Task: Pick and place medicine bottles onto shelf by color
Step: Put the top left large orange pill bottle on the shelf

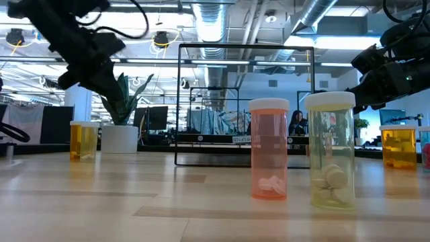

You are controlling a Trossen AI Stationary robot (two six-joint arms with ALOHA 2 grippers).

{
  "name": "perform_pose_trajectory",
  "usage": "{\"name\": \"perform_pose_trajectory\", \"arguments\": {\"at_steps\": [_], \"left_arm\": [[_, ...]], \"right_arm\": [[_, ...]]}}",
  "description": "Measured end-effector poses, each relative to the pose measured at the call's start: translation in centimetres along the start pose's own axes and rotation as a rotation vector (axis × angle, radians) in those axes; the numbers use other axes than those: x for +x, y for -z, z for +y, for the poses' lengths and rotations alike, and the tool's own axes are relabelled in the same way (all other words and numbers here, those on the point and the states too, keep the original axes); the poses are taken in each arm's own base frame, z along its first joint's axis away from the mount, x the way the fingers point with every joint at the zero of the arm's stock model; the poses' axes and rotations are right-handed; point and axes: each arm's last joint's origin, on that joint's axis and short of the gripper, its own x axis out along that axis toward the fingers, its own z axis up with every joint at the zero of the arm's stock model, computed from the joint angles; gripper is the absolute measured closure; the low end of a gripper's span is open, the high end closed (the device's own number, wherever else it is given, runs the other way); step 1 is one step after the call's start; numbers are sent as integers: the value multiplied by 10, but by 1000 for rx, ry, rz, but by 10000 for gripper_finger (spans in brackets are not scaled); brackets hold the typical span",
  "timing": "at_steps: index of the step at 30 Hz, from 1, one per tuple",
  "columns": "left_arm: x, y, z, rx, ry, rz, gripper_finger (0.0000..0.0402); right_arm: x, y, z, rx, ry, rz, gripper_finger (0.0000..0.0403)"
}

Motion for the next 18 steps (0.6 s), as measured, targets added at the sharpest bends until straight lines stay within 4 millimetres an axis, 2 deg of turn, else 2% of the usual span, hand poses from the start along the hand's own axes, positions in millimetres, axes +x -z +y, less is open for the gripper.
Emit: {"name": "perform_pose_trajectory", "arguments": {"at_steps": [10,14,18], "left_arm": [[6,-16,-27,-79,-260,371,374],[8,-23,-33,-133,-280,487,372],[12,-23,-34,-129,-255,599,372]], "right_arm": [[0,0,0,0,0,0,29],[0,0,0,0,0,0,29],[0,0,0,0,0,0,29]]}}
